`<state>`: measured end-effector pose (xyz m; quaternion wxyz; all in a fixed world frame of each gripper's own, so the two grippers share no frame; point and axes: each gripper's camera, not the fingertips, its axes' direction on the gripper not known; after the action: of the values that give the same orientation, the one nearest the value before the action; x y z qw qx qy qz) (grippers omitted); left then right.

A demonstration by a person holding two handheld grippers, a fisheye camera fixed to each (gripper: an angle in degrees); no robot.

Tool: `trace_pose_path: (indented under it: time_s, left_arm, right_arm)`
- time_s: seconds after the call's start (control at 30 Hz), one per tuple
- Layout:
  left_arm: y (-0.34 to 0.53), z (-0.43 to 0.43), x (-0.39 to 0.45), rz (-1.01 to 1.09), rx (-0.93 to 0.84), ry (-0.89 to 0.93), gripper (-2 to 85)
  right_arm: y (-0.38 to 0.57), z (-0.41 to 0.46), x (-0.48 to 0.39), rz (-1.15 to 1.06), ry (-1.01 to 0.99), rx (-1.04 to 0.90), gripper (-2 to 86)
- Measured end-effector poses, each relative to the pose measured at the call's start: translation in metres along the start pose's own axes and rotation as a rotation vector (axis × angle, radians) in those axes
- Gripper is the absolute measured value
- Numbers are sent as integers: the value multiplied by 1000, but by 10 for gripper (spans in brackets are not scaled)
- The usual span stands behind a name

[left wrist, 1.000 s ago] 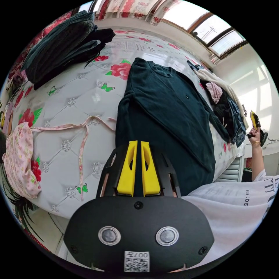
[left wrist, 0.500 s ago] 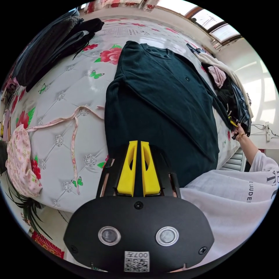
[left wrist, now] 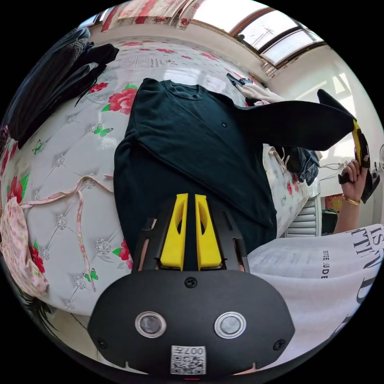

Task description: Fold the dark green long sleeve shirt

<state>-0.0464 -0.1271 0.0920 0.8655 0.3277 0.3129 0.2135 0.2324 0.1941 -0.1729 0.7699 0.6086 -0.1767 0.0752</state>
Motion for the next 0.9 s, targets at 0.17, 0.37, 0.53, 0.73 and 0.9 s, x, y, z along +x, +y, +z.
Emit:
trace_pose_path:
  time_s: [0.17,0.37,0.53,0.73,0.9]
  left_arm:
    - [27,-28,-26,2,55,10,59]
    - [56,-52,-66,-19,74,3,72]
    - [26,-53,-74,13,111,18,114]
    - [-35,-20,-71,43,42,87,138]
    - [-38,-12,-41,141,15,43,28]
  right_arm:
    - [71,108,-118,-253,-367,-451,56]
    - [135,183,-108,-189,-314,-789,80]
    - [155,230,-55,-65,-208,-851,80]
    - [172,292,-25,-15,-231,-909,82]
    - [175,321,17,-13,-204,-920,82]
